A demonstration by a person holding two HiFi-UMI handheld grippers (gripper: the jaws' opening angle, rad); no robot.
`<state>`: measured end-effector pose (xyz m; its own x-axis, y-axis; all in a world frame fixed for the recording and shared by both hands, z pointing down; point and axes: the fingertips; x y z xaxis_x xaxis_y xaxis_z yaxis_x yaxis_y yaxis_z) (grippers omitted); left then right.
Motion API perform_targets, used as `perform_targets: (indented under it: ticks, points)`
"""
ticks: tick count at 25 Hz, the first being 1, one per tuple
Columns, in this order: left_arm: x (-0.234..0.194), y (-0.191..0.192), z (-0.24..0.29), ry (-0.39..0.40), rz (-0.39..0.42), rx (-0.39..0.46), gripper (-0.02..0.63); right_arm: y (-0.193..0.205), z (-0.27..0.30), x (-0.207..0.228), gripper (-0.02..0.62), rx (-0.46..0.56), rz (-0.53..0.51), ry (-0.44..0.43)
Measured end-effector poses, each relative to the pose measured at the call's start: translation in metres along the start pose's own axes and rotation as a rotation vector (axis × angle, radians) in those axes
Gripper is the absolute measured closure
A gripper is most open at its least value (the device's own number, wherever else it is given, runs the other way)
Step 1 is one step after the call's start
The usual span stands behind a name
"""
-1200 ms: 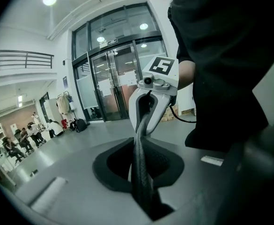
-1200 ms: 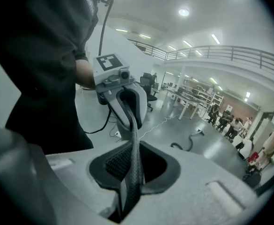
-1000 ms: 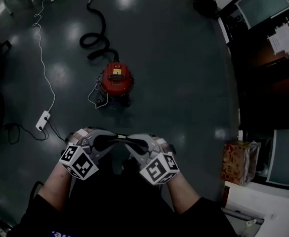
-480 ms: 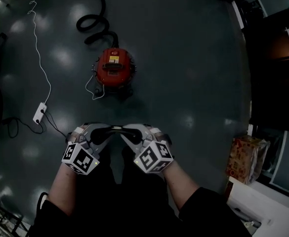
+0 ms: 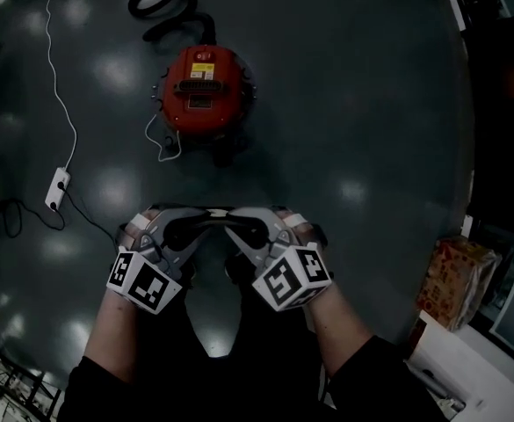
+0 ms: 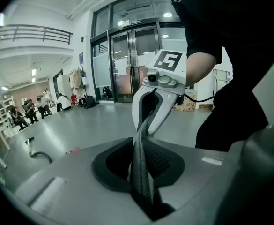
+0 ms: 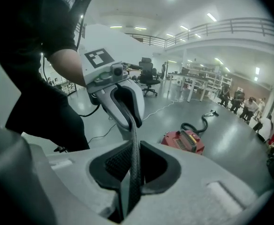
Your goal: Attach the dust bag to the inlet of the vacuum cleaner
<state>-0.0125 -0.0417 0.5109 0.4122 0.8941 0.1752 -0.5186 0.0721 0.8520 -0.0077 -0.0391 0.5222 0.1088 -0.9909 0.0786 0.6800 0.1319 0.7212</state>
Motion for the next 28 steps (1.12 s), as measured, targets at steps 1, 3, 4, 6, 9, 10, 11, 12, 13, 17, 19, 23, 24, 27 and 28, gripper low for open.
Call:
perform_targets:
  ticks: [1,3,4,6,9,10,11,12,13,17,19,23,24,27,28]
  points:
    - [0.000,0.010,0.007,0.004,0.004,0.004,0.554,0.009,0.008,0.003,0.557,-0.001,-0.006,-0.002]
    - [0.000,0.031,0.024,0.007,0.007,0.014,0.555,0.027,0.025,0.011,0.558,-0.012,-0.019,-0.011]
    - [-0.001,0.042,0.033,0.007,0.004,0.021,0.556,0.036,0.033,0.017,0.558,-0.023,-0.024,-0.016]
    - [-0.002,0.064,0.053,0.004,-0.010,0.031,0.556,0.058,0.051,0.027,0.560,-0.041,-0.018,-0.022]
    - [-0.001,0.096,0.079,0.005,-0.029,0.030,0.555,0.087,0.075,0.039,0.560,-0.058,0.008,-0.034]
    - [-0.001,0.105,0.087,0.006,-0.028,0.028,0.555,0.095,0.083,0.044,0.560,-0.060,0.016,-0.035]
    - [-0.002,0.114,0.094,0.007,-0.026,0.025,0.555,0.103,0.090,0.047,0.560,-0.061,0.020,-0.033]
    - [-0.003,0.123,0.101,0.005,-0.026,0.023,0.555,0.111,0.098,0.052,0.560,-0.063,0.021,-0.030]
    - [-0.005,0.132,0.108,0.001,-0.029,0.023,0.555,0.117,0.106,0.057,0.560,-0.066,0.021,-0.027]
    - [-0.011,0.158,0.130,-0.020,-0.018,0.021,0.554,0.139,0.127,0.074,0.557,-0.076,0.010,-0.014]
    - [-0.011,0.166,0.137,-0.029,0.042,0.024,0.558,0.145,0.134,0.078,0.557,-0.074,0.000,-0.012]
    - [-0.014,0.169,0.145,-0.023,0.098,0.053,0.558,0.150,0.137,0.085,0.561,-0.084,-0.027,-0.005]
    - [-0.015,0.169,0.147,-0.018,0.096,0.060,0.560,0.150,0.136,0.087,0.561,-0.086,-0.030,-0.004]
    - [-0.018,0.171,0.152,0.004,0.073,0.068,0.560,0.154,0.137,0.093,0.560,-0.097,-0.031,-0.001]
    - [-0.018,0.173,0.154,0.010,0.066,0.067,0.561,0.156,0.138,0.094,0.560,-0.101,-0.030,-0.002]
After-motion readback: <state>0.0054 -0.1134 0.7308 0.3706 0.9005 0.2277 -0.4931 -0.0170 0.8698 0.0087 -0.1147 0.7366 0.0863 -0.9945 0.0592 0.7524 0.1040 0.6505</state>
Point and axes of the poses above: the fingertips, and each gripper's own axes: z forward along the fingers, x to its right, y out of its underside, and after that the axes turned 12 degrees about -y, right-handed
